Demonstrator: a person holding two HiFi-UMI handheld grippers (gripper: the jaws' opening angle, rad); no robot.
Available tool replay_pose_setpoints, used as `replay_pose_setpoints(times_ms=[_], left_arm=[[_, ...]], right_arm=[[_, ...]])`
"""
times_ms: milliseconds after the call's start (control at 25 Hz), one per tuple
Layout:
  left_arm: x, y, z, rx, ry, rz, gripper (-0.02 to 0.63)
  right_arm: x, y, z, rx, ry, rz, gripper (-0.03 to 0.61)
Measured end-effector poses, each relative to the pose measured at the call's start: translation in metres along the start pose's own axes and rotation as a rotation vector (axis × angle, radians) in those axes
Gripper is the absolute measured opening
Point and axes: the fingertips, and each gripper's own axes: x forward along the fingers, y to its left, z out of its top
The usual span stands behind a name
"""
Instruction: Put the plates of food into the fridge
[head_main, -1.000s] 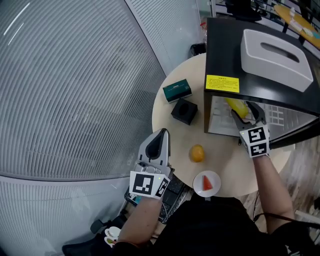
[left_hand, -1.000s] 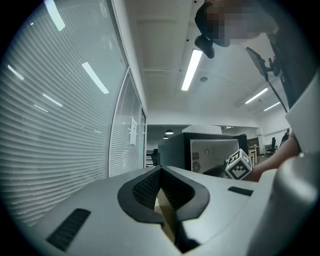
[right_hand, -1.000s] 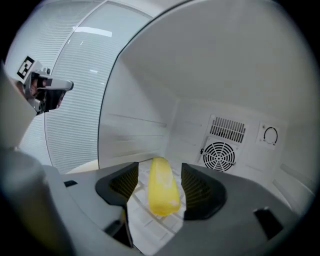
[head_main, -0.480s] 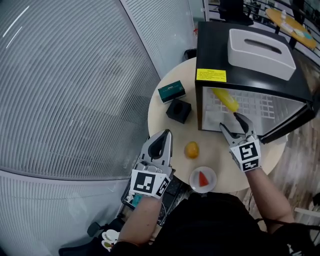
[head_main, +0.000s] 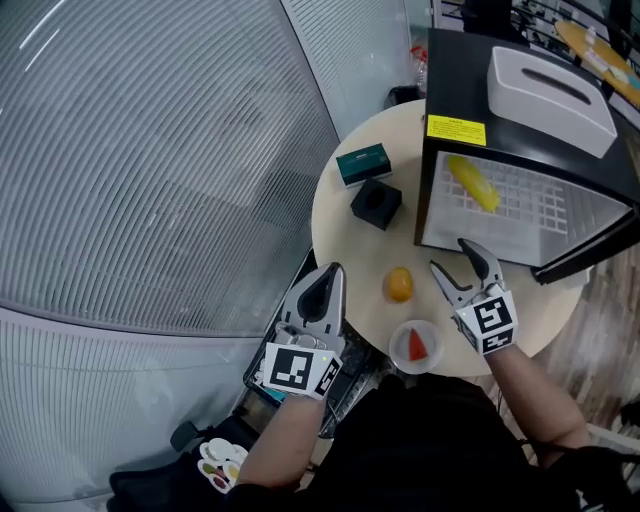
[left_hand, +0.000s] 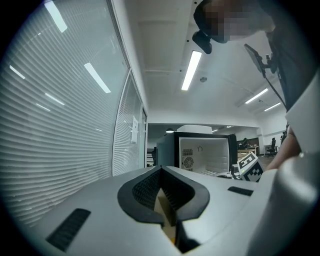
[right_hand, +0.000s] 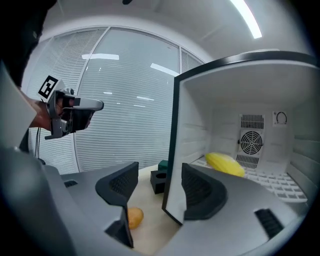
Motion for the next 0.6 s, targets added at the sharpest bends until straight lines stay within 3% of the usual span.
replay_pose_setpoints(times_ms=[240, 520, 600], left_arm=[[-0.012, 0.008, -0.011, 0.0, 0.014, 0.029, 0.003], [-0.021, 0.019, -0.032, -0.022, 0.053, 0.058, 0.003], [-0.023, 0.023, -0.036, -0.028, 0.06, 0.067, 0.003]], right_arm=[[0.02, 0.029, -0.021, 0.017, 0.039, 0.081, 0.261], [0.042, 0.062, -0.063, -0.052, 0.13, 0.193, 0.264], [0.047, 0.07, -0.076, -0.047, 0.159, 0.227, 0.292]])
